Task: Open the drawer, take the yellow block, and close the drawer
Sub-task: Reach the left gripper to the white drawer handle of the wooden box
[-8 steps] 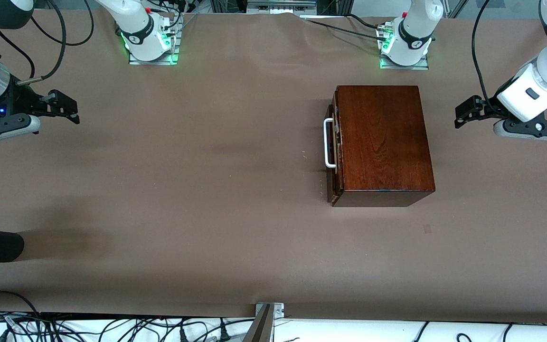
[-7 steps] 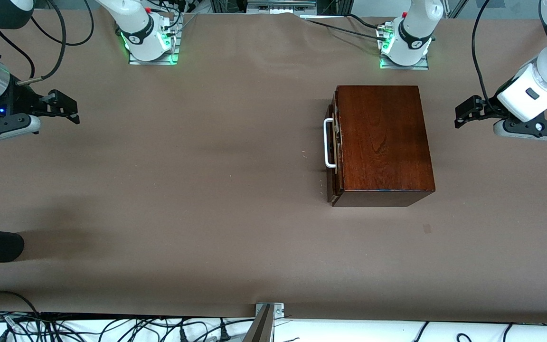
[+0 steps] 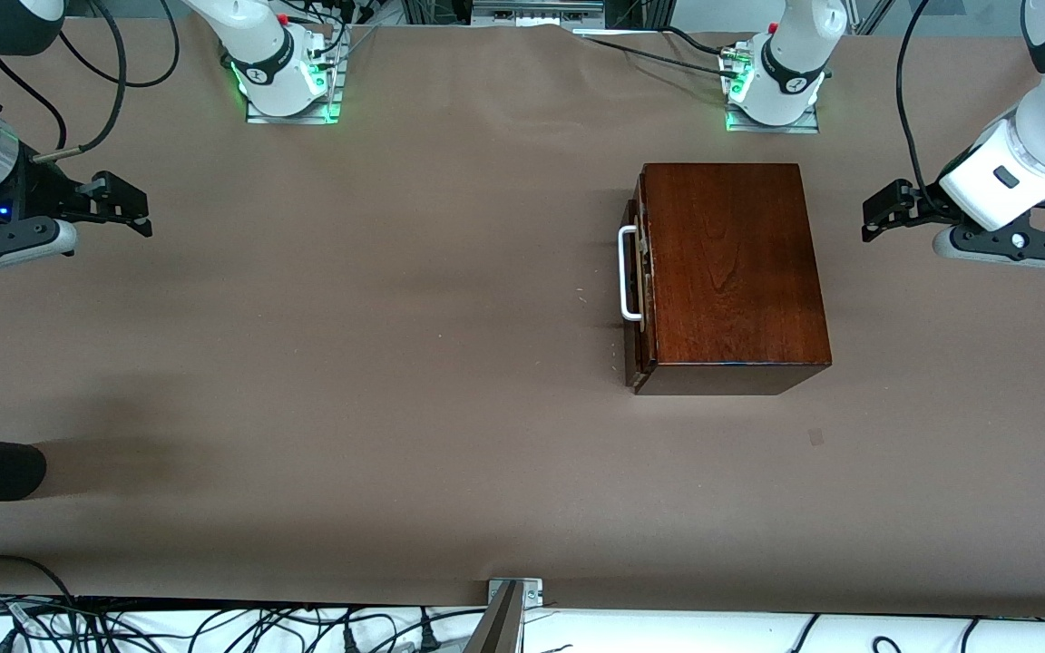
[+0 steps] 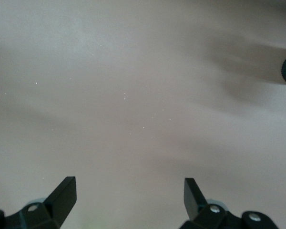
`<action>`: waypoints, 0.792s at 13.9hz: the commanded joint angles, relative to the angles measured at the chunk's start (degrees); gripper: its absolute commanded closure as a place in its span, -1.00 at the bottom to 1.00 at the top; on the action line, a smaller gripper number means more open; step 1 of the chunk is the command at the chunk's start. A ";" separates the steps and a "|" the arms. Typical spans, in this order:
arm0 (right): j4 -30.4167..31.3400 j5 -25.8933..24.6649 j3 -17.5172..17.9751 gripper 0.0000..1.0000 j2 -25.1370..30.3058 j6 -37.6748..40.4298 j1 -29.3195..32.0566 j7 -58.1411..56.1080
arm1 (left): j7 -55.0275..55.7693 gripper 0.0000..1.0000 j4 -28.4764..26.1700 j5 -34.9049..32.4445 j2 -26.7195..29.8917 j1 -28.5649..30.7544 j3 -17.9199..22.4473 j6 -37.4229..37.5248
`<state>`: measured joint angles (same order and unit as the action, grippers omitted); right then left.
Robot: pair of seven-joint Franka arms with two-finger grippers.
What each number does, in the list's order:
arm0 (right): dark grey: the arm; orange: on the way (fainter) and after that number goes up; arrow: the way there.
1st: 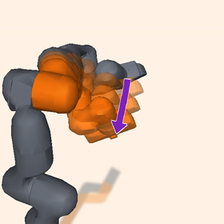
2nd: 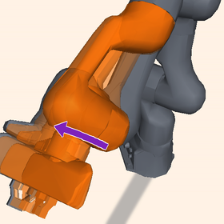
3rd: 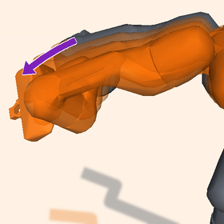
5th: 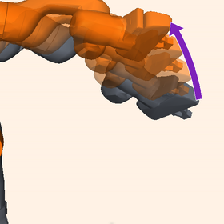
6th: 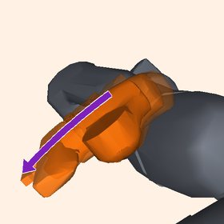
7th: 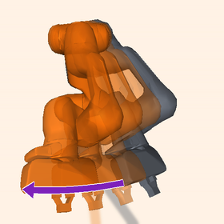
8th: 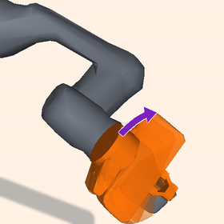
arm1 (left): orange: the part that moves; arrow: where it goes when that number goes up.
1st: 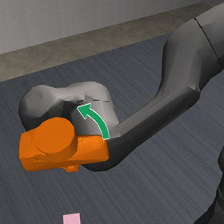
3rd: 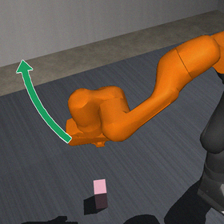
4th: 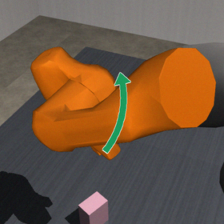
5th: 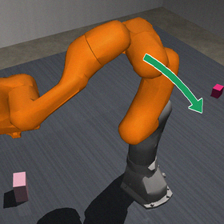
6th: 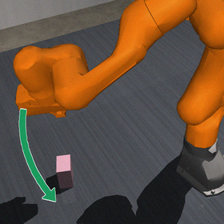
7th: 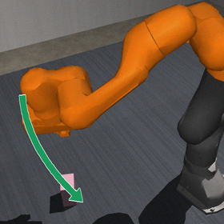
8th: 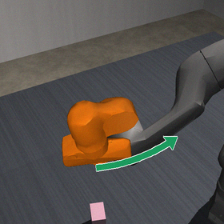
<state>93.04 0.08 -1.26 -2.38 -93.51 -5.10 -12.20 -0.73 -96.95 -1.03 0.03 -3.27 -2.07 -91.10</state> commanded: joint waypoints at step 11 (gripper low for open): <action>-4.27 1.41 -1.72 -1.00 -0.69 0.35 0.53 -1.25 | 4.83 -1.00 3.26 0.85 -4.33 -1.83 -12.85 6.03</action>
<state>90.80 0.43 -1.87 -2.47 -93.85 -5.04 -12.28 0.32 -96.16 -1.01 -1.26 -4.41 -11.74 -85.71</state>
